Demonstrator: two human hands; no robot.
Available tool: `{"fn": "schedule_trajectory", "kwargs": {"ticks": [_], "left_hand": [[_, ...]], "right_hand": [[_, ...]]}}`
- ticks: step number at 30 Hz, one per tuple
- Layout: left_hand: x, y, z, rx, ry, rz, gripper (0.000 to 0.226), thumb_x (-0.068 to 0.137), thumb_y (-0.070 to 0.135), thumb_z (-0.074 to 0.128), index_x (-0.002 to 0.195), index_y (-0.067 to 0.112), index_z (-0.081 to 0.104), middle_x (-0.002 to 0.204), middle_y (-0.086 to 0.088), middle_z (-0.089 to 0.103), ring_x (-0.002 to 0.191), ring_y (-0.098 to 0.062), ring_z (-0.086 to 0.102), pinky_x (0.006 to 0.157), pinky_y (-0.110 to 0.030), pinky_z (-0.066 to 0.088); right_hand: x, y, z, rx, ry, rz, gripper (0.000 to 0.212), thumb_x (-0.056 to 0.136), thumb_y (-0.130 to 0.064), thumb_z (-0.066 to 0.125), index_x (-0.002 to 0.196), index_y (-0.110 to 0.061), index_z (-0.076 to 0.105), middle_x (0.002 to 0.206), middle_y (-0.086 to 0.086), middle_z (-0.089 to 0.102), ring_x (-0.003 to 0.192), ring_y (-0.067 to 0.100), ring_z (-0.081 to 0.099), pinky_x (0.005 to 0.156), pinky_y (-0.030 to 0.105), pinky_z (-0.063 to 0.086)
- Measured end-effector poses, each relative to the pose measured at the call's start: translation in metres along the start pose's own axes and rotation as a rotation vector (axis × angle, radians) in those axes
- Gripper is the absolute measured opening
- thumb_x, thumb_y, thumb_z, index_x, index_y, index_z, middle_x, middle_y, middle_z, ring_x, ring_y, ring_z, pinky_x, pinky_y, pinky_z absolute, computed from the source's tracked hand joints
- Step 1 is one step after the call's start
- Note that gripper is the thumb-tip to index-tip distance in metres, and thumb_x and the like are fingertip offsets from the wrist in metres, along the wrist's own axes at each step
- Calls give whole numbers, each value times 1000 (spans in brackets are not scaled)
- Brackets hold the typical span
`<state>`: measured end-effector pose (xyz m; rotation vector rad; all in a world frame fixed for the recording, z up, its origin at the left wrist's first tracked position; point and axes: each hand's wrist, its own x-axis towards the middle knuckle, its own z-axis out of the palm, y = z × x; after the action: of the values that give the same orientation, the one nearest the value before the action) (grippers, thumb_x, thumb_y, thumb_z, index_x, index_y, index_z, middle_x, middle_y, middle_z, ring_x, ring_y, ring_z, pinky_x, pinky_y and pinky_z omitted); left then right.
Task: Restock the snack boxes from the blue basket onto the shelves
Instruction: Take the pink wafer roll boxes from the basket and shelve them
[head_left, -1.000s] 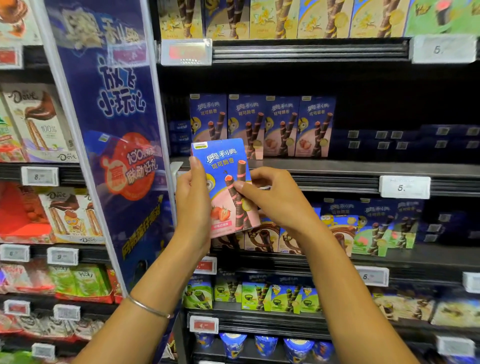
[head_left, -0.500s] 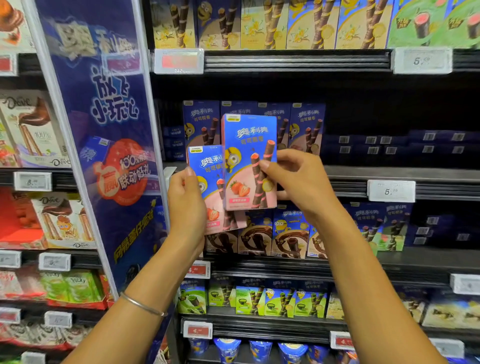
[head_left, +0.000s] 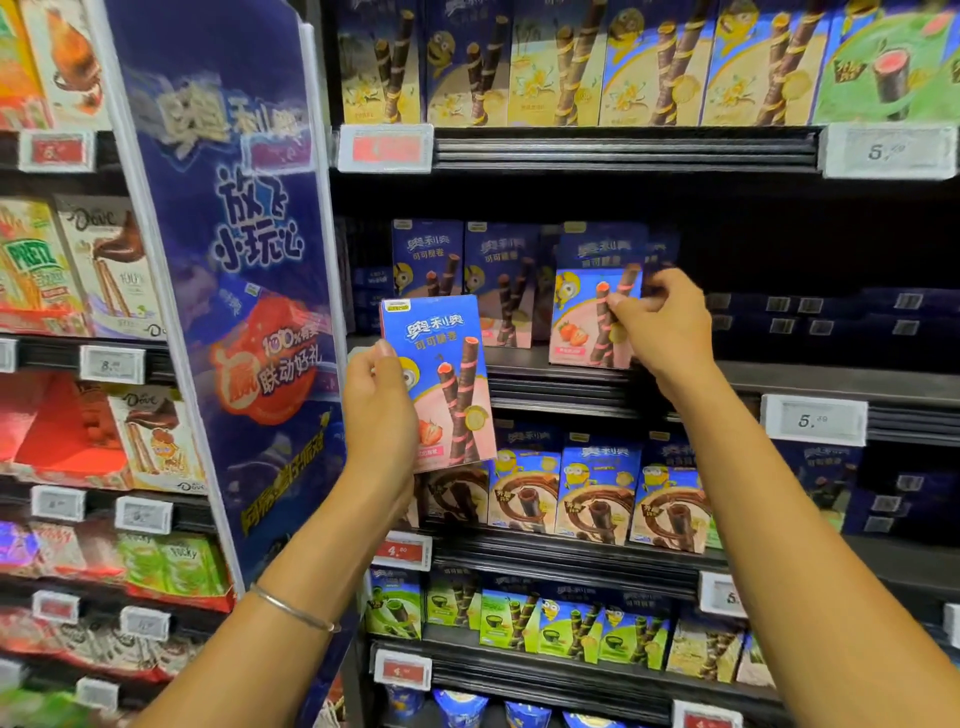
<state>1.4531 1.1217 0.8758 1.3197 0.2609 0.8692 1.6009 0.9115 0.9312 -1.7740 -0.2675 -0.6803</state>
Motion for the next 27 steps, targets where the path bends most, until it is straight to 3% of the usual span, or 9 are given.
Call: {"fn": "schedule_trajectory", "kwargs": {"ticks": [3,5,7,11,16,27], "left_hand": [[1,5,2,-6,24,18,29,116,34,36,103,14,53,88,-4,68,56,-7,64,49,-26,52],[2,8,4,-7,22,22,33,116,35,36,110,9,56,92,-5,70,61,-9,66,53,-28,53],[3,10,7,-1,26,23,36,116,37,36,117,7,56,99,-7,72,67,-13,68,61,-32,54],[1,13,15,-15,33,20,30,116,38,36,110,15,54,99,-7,73,66,-16,68,58,-33,52],[-2,13,26,-10,11,22,32,116,37,34,107,11,52,95,-8,70,61,-10,67,51,-27,53],[-5,13,40,16,-26,8,33,116,37,33,113,11,52,99,-8,73,60,-9,69,55,-30,53]], "right_hand": [[7,7,7,-42,36,-9,29,89,-28,76,112,-13,65,102,2,68,87,15,62,73,25,43],[11,9,11,-73,43,-5,33,90,-31,75,115,-12,64,110,7,68,96,21,62,75,27,41],[15,9,14,-150,28,26,39,91,-36,73,119,-11,61,119,11,66,105,30,63,78,34,45],[22,4,17,-309,-26,93,46,93,-43,68,118,-6,55,124,20,61,107,43,61,84,47,52],[25,1,22,-362,-48,72,29,95,-30,65,108,-8,53,120,20,58,95,36,58,72,40,43],[28,1,27,-439,-50,-2,30,95,-28,65,113,-4,60,119,21,62,103,41,62,72,37,42]]}}
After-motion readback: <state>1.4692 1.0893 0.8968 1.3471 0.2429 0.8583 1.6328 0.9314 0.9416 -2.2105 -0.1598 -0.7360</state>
